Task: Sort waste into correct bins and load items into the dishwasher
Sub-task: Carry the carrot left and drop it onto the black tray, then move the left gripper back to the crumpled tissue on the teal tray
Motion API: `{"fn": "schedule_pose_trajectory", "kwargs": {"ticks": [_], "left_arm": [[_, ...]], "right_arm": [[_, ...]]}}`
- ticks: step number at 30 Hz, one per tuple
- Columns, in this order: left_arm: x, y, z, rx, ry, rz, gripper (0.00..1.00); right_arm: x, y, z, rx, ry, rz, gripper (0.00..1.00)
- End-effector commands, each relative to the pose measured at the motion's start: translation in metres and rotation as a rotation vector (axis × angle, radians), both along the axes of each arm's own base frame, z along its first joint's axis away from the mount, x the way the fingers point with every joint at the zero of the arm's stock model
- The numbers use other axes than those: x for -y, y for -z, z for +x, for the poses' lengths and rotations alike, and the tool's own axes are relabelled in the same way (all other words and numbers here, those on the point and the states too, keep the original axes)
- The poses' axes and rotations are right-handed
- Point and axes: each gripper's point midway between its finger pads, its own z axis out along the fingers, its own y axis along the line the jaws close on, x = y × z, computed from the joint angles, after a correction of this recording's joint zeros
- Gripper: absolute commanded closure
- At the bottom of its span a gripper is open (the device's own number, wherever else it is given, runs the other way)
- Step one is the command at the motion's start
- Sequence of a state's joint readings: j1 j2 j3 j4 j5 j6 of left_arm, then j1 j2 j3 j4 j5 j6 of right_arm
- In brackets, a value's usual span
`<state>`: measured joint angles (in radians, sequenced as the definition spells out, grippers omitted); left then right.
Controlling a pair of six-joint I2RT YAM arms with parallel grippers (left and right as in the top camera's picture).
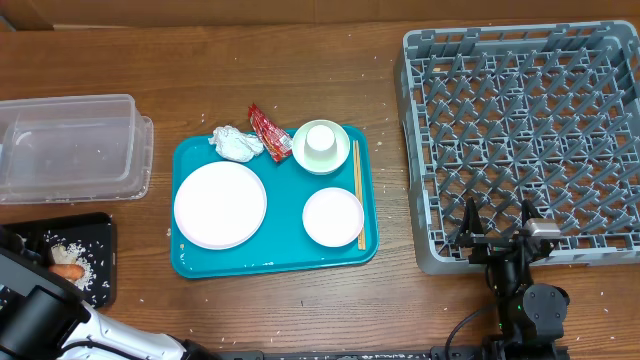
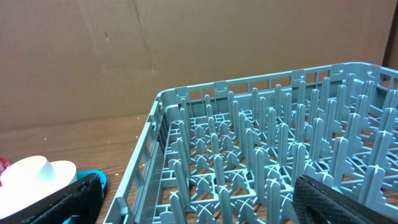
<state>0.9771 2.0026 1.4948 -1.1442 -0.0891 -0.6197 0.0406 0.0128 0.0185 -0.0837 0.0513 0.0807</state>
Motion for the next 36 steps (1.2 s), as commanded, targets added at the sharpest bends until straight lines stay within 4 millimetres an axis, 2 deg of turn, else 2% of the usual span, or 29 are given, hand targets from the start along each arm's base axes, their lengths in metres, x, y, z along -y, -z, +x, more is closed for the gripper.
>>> {"fn": "schedule_pose_trajectory", "kwargs": {"ticks": [1,4,6,9,12,15,19,22,23,24,28,30,36], "left_arm": [[0.004,0.007,-0.009,-0.016,-0.016,0.019,0.9],[0.003,0.011,-0.009,-0.01,-0.016,0.026,0.88],[0.002,0.01,-0.008,-0.006,-0.016,0.031,0.84],[0.002,0.008,-0.007,-0.003,-0.011,0.027,0.71],[0.003,0.002,-0.003,0.014,0.011,0.008,0.68],[0.0,-0.013,0.004,0.042,0.015,0.001,0.66],[-0.005,-0.044,0.019,0.102,0.044,-0.001,0.65],[-0.002,-0.065,0.031,0.155,0.057,-0.023,0.65],[0.001,-0.072,0.036,0.183,0.067,-0.04,0.66],[0.013,-0.085,0.055,0.296,0.114,-0.1,0.66],[0.051,-0.116,0.097,0.58,0.247,-0.263,0.68],[0.067,-0.128,0.107,0.653,0.295,-0.307,0.71],[0.1,-0.153,0.121,0.691,0.43,-0.295,0.74]], "right_arm": [[0.0,0.002,0.0,0.003,0.002,-0.003,0.0],[0.0,0.002,0.0,0.003,0.002,-0.003,0.0],[0.0,0.002,0.0,0.003,0.002,-0.003,0.0],[0.0,0.002,0.0,0.003,0.002,-0.003,0.0],[0.0,0.002,0.0,0.003,0.002,-0.003,0.0],[0.0,0.002,0.0,0.003,0.002,-0.003,0.0],[0.0,0.002,0.0,0.003,0.002,-0.003,0.0],[0.0,0.002,0.0,0.003,0.002,-0.003,0.0],[0.0,0.002,0.0,0.003,0.002,-0.003,0.0],[0.0,0.002,0.0,0.003,0.002,-0.003,0.0],[0.0,0.002,0.0,0.003,0.002,-0.003,0.0],[0.0,0.002,0.0,0.003,0.002,-0.003,0.0],[0.0,0.002,0.0,0.003,0.002,-0.003,0.0]]}}
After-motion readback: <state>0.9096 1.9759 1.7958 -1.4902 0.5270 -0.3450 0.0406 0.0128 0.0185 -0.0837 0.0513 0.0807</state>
